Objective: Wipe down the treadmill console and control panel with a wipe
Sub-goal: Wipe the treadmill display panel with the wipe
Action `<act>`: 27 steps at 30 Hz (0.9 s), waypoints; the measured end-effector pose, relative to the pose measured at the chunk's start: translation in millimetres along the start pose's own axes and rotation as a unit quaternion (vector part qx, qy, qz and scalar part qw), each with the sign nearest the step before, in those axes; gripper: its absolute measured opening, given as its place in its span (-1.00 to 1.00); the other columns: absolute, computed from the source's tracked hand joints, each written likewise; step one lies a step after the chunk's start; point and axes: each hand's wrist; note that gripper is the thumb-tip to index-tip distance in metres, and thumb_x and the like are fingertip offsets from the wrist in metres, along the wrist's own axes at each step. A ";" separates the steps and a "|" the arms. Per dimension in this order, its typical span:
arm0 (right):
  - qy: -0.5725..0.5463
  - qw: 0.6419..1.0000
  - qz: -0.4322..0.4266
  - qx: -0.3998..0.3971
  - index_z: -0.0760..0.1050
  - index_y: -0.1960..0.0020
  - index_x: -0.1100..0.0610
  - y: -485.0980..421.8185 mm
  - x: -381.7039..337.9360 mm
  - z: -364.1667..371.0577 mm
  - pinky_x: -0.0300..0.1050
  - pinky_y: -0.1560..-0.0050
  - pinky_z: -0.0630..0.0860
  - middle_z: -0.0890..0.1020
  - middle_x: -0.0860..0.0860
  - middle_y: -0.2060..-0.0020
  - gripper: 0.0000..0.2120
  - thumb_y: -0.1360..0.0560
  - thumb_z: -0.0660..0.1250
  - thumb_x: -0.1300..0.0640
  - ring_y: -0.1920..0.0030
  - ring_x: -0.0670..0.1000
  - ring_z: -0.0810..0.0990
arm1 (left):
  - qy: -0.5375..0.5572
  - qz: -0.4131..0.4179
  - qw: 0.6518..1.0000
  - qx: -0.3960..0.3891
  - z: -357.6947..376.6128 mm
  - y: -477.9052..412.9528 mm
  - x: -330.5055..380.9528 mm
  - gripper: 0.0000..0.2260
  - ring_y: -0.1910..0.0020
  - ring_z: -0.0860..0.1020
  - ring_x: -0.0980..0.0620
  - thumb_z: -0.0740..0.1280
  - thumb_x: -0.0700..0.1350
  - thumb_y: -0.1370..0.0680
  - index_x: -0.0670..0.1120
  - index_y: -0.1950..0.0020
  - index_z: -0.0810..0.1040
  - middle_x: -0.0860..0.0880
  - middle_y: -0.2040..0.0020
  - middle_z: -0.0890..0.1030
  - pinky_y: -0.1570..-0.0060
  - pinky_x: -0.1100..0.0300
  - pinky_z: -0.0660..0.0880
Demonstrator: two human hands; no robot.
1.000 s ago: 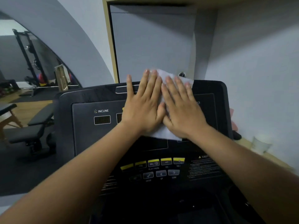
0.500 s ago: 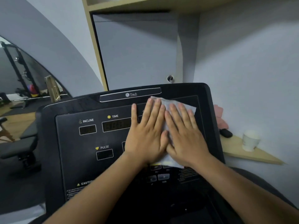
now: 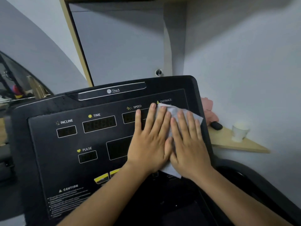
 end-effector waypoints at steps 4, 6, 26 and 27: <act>-0.001 1.000 -0.004 0.013 -0.12 -0.59 0.18 -19.7 16.7 -1.8 0.25 -0.52 -0.01 -0.07 0.17 -0.58 -0.35 -0.62 -0.10 -0.13 -0.57 0.20 -0.17 | -0.029 0.014 0.999 0.000 -2.3 -23.4 -4.6 -0.41 -0.60 -0.13 -0.21 -0.16 0.10 -0.63 -0.16 -0.61 -0.05 -0.18 -0.62 -0.05 -0.49 -0.34 -0.13; 0.001 0.999 0.015 0.028 -0.10 -0.59 0.19 -49.0 28.8 -9.1 0.23 -0.53 -0.03 -0.08 0.17 -0.58 -0.34 -0.61 -0.07 -0.11 -0.57 0.19 -0.18 | -0.038 0.008 0.999 0.006 -11.6 -55.6 -12.9 -0.40 -0.60 -0.15 -0.17 -0.20 0.09 -0.62 -0.15 -0.62 -0.07 -0.15 -0.63 -0.07 -0.49 -0.32 -0.16; 0.034 0.997 -0.074 -0.003 -0.11 -0.59 0.19 -86.6 19.6 -28.3 0.29 -0.52 -0.08 -0.10 0.18 -0.58 -0.26 -0.57 -0.07 -0.23 -0.56 0.23 -0.21 | -0.034 -0.054 0.998 0.024 -17.6 -47.8 -44.4 -0.42 -0.60 -0.17 -0.16 -0.14 0.09 -0.64 -0.10 -0.63 -0.07 -0.10 -0.63 -0.09 -0.52 -0.25 -0.16; 0.042 0.995 -0.086 -0.004 -0.10 -0.59 0.19 -100.5 14.6 -33.8 0.29 -0.51 -0.09 -0.09 0.18 -0.58 -0.26 -0.57 -0.08 -0.23 -0.56 0.23 -0.20 | -0.032 -0.071 0.997 0.024 -21.3 -50.8 -53.7 -0.42 -0.60 -0.18 -0.16 -0.15 0.10 -0.64 -0.09 -0.63 -0.09 -0.10 -0.63 -0.10 -0.52 -0.25 -0.16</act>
Point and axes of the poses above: each hand's wrist, its own y-axis away from the middle knuckle, its own z-axis out of the palm, x = y × z
